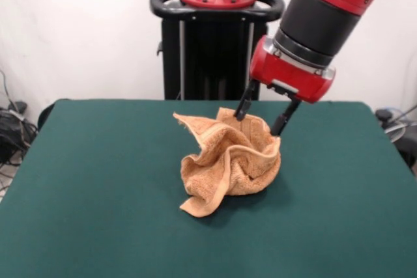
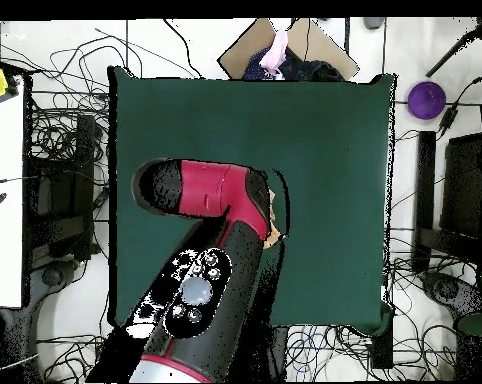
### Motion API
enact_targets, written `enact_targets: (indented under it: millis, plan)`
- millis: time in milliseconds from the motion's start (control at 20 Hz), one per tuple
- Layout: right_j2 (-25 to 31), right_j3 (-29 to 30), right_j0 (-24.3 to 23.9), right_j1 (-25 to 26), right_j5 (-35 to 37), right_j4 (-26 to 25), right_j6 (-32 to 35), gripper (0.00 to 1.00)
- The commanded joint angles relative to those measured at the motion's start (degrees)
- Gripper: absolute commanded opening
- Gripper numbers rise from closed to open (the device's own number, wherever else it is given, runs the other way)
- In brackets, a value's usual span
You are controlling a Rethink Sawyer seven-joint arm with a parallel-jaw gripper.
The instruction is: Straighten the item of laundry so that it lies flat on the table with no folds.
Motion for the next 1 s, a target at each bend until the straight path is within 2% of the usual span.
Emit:
enact_targets:
  millis: [50, 300, 550, 1000]
  plan:
    - [13.08, 4.71, -2.76, -1.11, -4.95, 3.78, 6.04, 1.0]
    - [14.27, 5.03, -3.82, -0.54, -7.02, 1.38, 4.75, 1.0]
    - [20.19, 6.29, -7.55, 0.36, -12.0, 0.08, 0.56, 1.0]
    - [16.58, 7.19, -5.24, 0.42, -12.6, -2.06, 5.62, 1.0]
